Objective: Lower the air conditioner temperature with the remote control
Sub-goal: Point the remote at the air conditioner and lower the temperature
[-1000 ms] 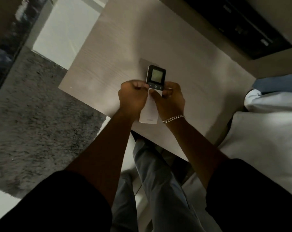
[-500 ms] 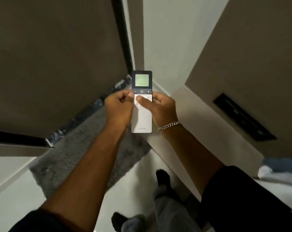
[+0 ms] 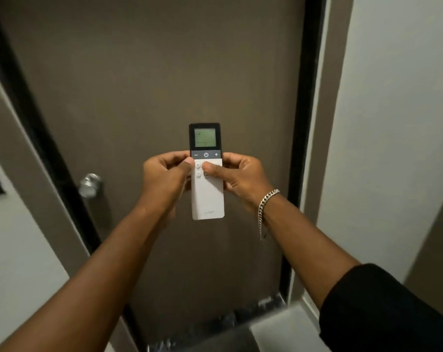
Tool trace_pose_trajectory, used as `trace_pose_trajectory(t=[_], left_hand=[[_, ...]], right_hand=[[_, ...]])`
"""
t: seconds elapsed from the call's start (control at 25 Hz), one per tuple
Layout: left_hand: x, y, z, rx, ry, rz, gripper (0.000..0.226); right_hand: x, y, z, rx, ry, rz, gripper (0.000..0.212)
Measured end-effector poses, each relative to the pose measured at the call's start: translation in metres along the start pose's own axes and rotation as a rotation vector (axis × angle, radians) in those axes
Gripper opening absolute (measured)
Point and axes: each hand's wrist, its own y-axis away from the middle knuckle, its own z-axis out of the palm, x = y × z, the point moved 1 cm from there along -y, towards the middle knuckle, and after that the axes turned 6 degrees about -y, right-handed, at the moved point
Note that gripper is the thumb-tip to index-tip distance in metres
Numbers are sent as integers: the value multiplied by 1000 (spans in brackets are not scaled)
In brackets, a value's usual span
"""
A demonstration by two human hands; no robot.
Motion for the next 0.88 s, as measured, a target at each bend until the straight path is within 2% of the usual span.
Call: trace_pose_trajectory(t=[0.16, 0.4, 0.6, 0.88], left_hand=[[84, -20, -53, 57, -68, 233, 19], [191, -36, -99, 33, -103, 412, 19], [244, -41, -105, -23, -97, 511, 12], [280, -55, -99, 20, -129, 588, 13]], right_hand=[[-74, -33, 59, -130, 27, -151, 21], [-176, -50, 113, -266, 30, -341, 21], [-238, -56, 121, -315, 73, -458, 21], [-276, -65, 121, -375, 74, -580, 39]])
